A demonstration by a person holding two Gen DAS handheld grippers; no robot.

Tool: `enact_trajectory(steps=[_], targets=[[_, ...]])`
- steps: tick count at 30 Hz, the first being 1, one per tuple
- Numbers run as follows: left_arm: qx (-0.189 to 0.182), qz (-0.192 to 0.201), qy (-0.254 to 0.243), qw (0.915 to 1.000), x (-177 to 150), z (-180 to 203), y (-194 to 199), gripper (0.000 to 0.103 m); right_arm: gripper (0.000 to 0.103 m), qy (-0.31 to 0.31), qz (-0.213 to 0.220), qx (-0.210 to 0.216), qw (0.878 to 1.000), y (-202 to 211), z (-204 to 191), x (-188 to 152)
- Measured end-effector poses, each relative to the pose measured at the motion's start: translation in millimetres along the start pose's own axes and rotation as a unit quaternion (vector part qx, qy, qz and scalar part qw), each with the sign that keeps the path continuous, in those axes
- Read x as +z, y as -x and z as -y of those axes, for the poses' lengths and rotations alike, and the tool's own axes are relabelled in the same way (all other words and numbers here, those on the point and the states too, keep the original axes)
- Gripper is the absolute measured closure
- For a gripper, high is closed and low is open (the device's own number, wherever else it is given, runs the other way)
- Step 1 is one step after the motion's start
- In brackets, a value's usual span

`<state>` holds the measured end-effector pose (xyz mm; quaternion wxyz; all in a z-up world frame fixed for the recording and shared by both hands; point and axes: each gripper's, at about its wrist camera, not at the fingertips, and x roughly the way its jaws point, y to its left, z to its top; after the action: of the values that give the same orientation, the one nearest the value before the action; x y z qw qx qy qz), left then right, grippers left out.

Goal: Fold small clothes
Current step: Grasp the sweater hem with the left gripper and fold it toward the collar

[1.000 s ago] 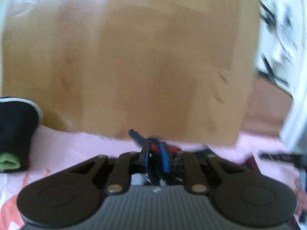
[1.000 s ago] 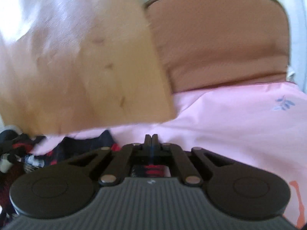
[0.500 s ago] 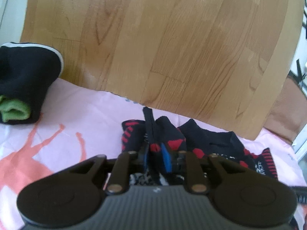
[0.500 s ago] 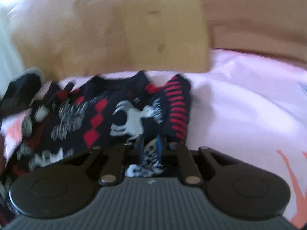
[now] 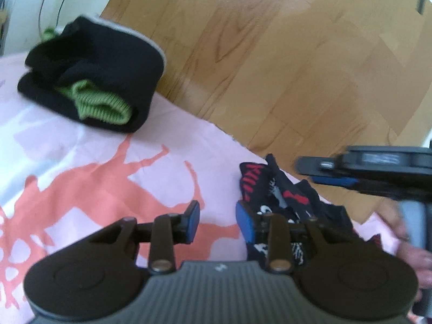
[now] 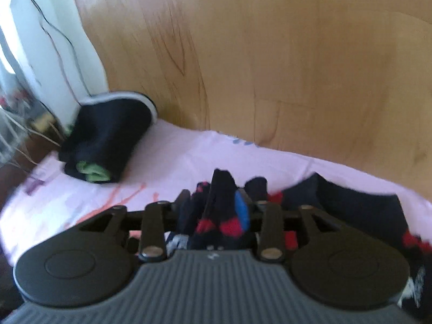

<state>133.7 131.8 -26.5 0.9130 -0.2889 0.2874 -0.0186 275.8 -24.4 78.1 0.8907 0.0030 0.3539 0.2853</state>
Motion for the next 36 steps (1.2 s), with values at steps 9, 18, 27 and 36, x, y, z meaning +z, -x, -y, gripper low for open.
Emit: enact_trajectory(steps=[9,18,27,36], targets=[[-0.033,0.014,0.013,0.9993,7,-4,8,0.073,0.090,-0.064,0.039,-0.006,0.997,19,15,10],[-0.046,0.034,-0.047,0.9973,3,31,26,0.071,0.090,-0.117,0.174,-0.058,0.976,178,99,-89],[-0.056,-0.074,-0.155,0.9835,-10,117,-26,0.056,0.052,-0.185,0.150,-0.091,0.967,183,171,-170],[-0.062,-0.123,-0.182,0.9735,-30,139,-58,0.089,0.092,-0.136,0.068,-0.085,0.985,157,148,-175]])
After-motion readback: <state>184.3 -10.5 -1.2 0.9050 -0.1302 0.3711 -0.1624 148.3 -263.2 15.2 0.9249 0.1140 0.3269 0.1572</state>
